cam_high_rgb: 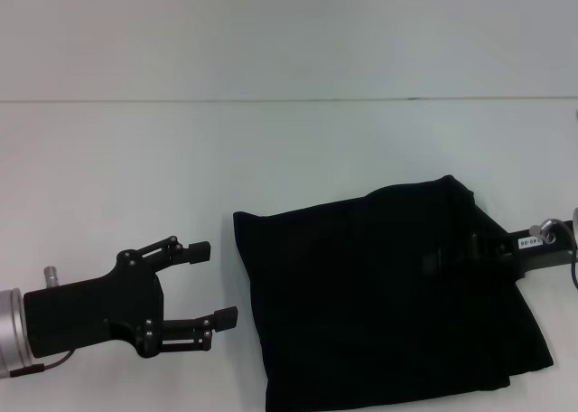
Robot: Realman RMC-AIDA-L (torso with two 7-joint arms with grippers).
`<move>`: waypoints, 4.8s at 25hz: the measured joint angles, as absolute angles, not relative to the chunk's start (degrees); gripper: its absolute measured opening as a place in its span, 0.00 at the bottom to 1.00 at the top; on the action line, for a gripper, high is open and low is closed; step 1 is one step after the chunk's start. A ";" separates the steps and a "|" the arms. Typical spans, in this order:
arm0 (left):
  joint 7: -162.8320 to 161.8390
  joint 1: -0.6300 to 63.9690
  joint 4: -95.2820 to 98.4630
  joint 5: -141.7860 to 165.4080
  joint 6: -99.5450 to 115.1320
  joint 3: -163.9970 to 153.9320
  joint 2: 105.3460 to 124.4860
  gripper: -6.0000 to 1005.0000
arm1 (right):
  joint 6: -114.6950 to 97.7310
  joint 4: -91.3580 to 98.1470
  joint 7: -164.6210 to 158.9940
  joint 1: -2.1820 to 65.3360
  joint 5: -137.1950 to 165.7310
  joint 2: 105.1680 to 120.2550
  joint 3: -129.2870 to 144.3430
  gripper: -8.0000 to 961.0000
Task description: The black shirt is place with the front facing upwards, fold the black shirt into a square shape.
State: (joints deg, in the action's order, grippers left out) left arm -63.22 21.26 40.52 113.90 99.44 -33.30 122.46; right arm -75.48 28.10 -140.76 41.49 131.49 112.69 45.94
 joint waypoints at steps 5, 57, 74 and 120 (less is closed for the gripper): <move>-63.13 21.27 40.51 113.90 99.36 -33.18 122.43 0.93 | -74.98 28.61 -140.58 41.95 131.48 113.10 48.29 0.36; -63.37 22.61 39.90 114.35 99.12 -32.25 122.52 0.93 | -71.95 27.27 -125.94 32.77 120.53 110.16 29.39 0.23; -75.06 25.27 36.14 113.67 97.40 -27.84 122.09 0.93 | -90.45 27.47 -76.77 23.98 110.96 115.54 27.35 0.91; -118.17 40.95 28.12 115.63 94.18 -44.94 122.59 0.93 | -74.96 27.34 -61.50 19.60 113.81 118.45 26.89 0.96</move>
State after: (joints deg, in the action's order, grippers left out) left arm -118.17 40.95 28.12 115.63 94.18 -44.94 122.59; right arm -74.96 27.34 -61.50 19.60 113.81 118.45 26.89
